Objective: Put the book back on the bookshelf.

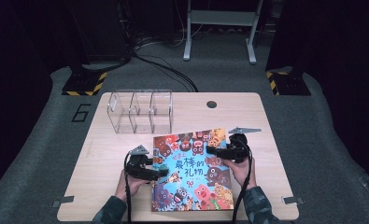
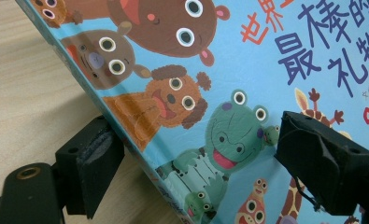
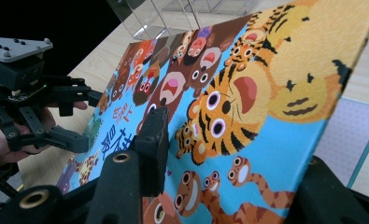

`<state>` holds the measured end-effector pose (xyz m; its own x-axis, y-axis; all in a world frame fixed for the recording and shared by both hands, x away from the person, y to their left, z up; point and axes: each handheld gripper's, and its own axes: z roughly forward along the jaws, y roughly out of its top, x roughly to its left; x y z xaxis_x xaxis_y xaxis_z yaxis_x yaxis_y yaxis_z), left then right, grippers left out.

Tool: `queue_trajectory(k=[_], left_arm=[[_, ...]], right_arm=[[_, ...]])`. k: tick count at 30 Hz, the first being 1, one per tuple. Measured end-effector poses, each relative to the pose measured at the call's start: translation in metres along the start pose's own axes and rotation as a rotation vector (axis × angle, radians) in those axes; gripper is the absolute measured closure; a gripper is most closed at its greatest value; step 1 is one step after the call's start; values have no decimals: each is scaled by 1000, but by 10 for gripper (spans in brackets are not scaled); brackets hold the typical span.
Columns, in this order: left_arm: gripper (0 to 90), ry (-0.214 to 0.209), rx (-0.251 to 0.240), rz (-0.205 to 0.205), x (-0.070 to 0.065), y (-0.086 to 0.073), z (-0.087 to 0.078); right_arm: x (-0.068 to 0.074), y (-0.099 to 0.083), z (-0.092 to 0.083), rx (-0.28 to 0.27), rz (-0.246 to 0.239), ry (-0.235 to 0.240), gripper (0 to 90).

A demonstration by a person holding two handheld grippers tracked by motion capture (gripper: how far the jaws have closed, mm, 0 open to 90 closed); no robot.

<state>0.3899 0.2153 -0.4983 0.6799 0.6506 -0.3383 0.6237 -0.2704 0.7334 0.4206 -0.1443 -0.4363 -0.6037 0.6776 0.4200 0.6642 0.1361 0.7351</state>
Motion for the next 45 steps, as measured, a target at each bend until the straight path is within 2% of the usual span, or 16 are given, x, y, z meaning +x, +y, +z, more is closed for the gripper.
queue_trajectory(k=[11, 16, 20, 28, 29, 30, 34, 42, 45], left_arm=[[278, 6, -31, -25, 2, 3, -8], [298, 19, -15, 3, 0, 6, -11], [302, 38, -18, 25, -3, 8, -13], [317, 72, -30, 97, -9, 11, -19], [321, 76, -34, 95, -10, 11, -19], [325, 79, -32, 114, -10, 11, -20], [345, 88, -41, 127, -12, 13, -23], [352, 121, -47, 170, -16, 15, -27], [352, 132, -52, 178, -18, 15, -28]], right_arm=[[-1, 4, -2, 33, 28, -4, 542], [-1, 4, -1, 46, 30, -18, 525], [-1, 5, -2, 49, 34, -20, 517], [-2, 5, -3, 49, 44, -21, 502], [-2, 5, -4, 52, 53, -22, 496], [-2, 5, -4, 57, 57, -26, 491], [-2, 5, -4, 64, 61, -34, 478], [-2, 6, -5, 59, 50, -39, 466], [0, 6, -6, 55, 32, -45, 457]])
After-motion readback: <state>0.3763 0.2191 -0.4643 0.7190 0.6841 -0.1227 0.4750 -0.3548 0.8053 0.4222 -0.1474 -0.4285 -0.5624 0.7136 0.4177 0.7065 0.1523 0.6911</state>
